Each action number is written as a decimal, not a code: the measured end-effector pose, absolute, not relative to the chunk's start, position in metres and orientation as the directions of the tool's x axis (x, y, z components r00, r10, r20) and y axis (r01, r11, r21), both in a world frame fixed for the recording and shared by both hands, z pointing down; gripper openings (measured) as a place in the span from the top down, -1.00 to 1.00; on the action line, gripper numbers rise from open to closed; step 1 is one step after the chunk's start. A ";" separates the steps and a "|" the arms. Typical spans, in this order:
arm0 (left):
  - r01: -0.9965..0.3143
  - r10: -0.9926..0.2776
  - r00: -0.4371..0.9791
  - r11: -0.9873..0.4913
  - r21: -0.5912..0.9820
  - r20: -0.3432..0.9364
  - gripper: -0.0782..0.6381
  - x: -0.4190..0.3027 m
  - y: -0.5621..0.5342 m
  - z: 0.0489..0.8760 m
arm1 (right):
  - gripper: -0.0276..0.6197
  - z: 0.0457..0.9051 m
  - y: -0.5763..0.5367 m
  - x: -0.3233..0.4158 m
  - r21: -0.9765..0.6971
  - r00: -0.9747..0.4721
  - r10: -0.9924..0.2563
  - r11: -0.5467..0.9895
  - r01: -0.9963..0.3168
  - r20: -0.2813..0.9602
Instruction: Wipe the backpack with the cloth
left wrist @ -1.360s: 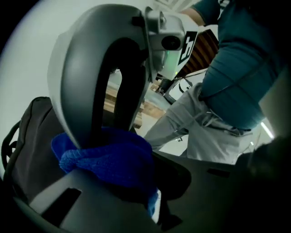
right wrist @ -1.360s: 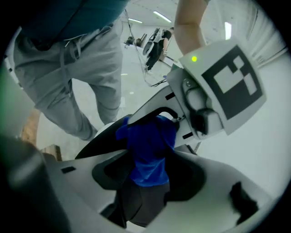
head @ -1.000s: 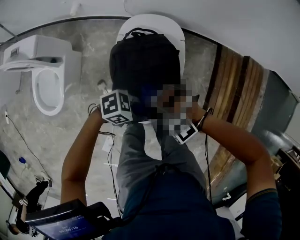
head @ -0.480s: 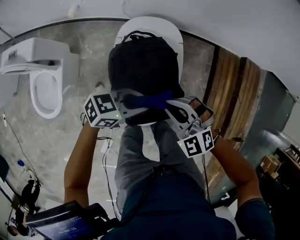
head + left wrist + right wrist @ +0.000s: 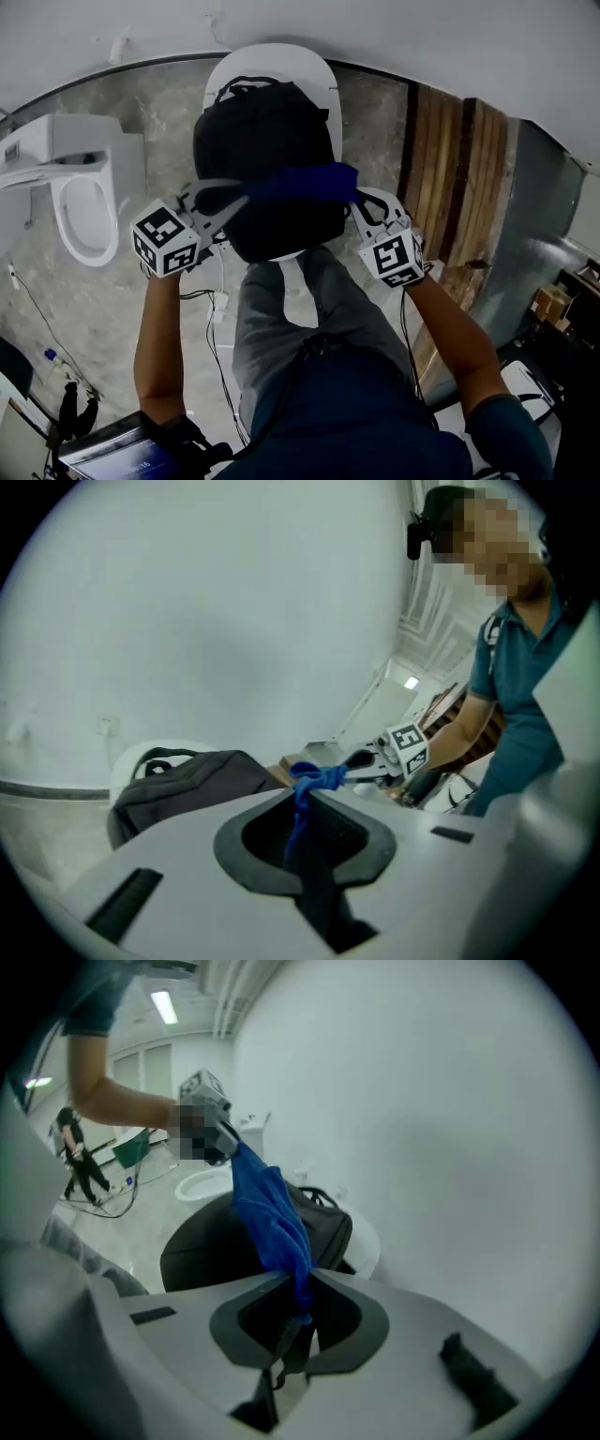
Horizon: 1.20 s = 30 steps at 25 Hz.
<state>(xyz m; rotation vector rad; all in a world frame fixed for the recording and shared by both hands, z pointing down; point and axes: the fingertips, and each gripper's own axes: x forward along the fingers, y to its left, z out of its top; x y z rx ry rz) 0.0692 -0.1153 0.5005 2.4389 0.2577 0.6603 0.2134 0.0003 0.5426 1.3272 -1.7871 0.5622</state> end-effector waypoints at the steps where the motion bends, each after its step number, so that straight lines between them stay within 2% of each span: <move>1: -0.037 0.261 0.858 -0.828 0.560 0.442 0.66 0.064 -0.125 0.508 | 0.83 0.563 0.003 0.215 0.074 -0.111 -0.524 0.320 -0.945 0.845; 3: -0.148 0.150 0.843 -0.858 0.492 0.517 0.66 0.051 -0.138 0.522 | 0.83 0.593 0.007 0.205 0.002 -0.151 -0.459 0.316 -0.949 0.876; 6: -0.259 0.032 0.834 -0.859 0.441 0.552 0.66 0.028 -0.151 0.527 | 0.80 0.591 0.007 0.173 -0.088 -0.274 -0.419 0.411 -0.907 0.866; 8: -0.309 -0.019 0.838 -0.841 0.444 0.546 0.66 0.014 -0.156 0.524 | 0.54 0.572 -0.001 0.165 -0.068 -0.289 -0.440 0.453 -0.889 0.850; 10: -0.338 -0.058 0.841 -0.833 0.438 0.538 0.66 0.006 -0.159 0.518 | 0.41 0.559 -0.022 0.164 -0.019 -0.273 -0.477 0.470 -0.882 0.835; 13: -0.350 -0.084 0.850 -0.828 0.438 0.521 0.66 0.005 -0.162 0.508 | 0.18 0.587 -0.046 0.168 0.015 -0.222 -0.406 0.505 -0.863 0.886; 15: -0.347 -0.087 0.856 -0.827 0.441 0.510 0.66 0.009 -0.162 0.501 | 0.18 0.613 -0.046 0.170 -0.038 -0.230 -0.328 0.500 -0.865 0.916; 16: -0.344 -0.087 0.859 -0.828 0.442 0.505 0.66 0.012 -0.163 0.497 | 0.25 0.616 -0.044 0.169 -0.078 -0.258 -0.310 0.491 -0.868 0.915; 17: -0.339 -0.087 0.862 -0.831 0.441 0.499 0.66 0.013 -0.164 0.494 | 0.53 0.614 -0.041 0.167 -0.104 -0.281 -0.306 0.487 -0.867 0.910; 18: -0.336 -0.089 0.865 -0.834 0.438 0.494 0.66 0.013 -0.165 0.491 | 0.69 0.610 -0.037 0.167 -0.112 -0.289 -0.312 0.481 -0.870 0.905; 19: -0.336 -0.094 0.867 -0.836 0.434 0.490 0.66 0.012 -0.167 0.489 | 0.72 0.607 -0.032 0.172 -0.115 -0.287 -0.329 0.455 -0.883 0.900; 23: -0.358 -0.126 0.871 -0.825 0.437 0.475 0.66 0.001 -0.178 0.482 | 0.73 0.611 -0.032 0.246 -0.176 -0.210 -0.470 0.115 -0.978 0.858; 24: -0.366 -0.134 0.870 -0.820 0.440 0.475 0.66 -0.001 -0.180 0.483 | 0.73 0.621 -0.033 0.258 -0.243 -0.236 -0.469 0.047 -0.969 0.851; 27: -0.382 -0.135 0.858 -0.812 0.441 0.495 0.66 -0.004 -0.177 0.487 | 0.73 0.654 -0.012 0.237 -0.539 -0.452 -0.440 -0.091 -0.837 0.776; 30: -0.364 -0.102 0.852 -0.821 0.440 0.514 0.66 0.003 -0.171 0.491 | 0.73 0.661 0.045 0.211 -0.630 -0.515 -0.443 -0.162 -0.759 0.734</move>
